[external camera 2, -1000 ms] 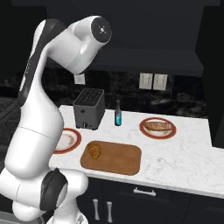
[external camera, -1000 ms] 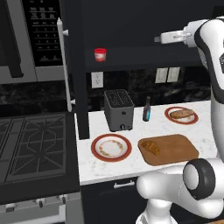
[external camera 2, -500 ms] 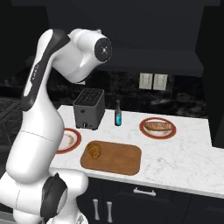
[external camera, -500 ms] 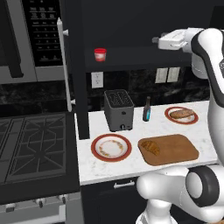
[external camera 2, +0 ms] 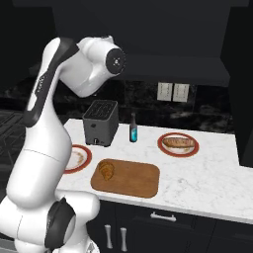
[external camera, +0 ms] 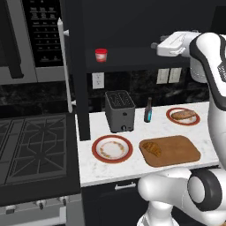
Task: From the different types of pastries on the counter, select a croissant and place it on the cutting board. Then retrieve a jar of jam from the cabinet and place it alongside the croissant on the cutting board.
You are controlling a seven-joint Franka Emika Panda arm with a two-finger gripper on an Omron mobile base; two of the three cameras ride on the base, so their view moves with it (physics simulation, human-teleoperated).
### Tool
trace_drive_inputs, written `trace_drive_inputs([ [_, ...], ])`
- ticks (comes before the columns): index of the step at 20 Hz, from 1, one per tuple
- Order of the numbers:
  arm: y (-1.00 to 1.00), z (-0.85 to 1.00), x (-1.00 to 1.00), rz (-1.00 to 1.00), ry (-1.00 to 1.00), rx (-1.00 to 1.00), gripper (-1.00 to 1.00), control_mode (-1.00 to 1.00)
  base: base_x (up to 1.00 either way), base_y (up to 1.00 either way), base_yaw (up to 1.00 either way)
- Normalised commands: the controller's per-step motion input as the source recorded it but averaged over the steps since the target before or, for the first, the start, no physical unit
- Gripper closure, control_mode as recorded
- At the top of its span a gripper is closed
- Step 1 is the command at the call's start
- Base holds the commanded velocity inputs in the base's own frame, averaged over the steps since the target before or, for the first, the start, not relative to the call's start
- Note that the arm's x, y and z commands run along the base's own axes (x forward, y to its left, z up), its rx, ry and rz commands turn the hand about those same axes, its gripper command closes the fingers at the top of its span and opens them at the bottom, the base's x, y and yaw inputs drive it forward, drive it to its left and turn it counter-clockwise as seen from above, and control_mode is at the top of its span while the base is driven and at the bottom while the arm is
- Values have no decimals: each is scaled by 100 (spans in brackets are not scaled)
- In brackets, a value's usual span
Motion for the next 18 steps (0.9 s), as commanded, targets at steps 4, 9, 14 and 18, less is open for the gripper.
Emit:
trace_drive_inputs([
  [4,0,0,9,0,0,-16,-100,-100,0,0,0],
  [9,1,-14,5,2,0,-1,-100,-100,0,0,0],
  [14,24,-89,48,21,9,-1,-100,-100,0,0,0],
  [18,10,-30,64,11,4,1,-100,-100,0,0,0],
])
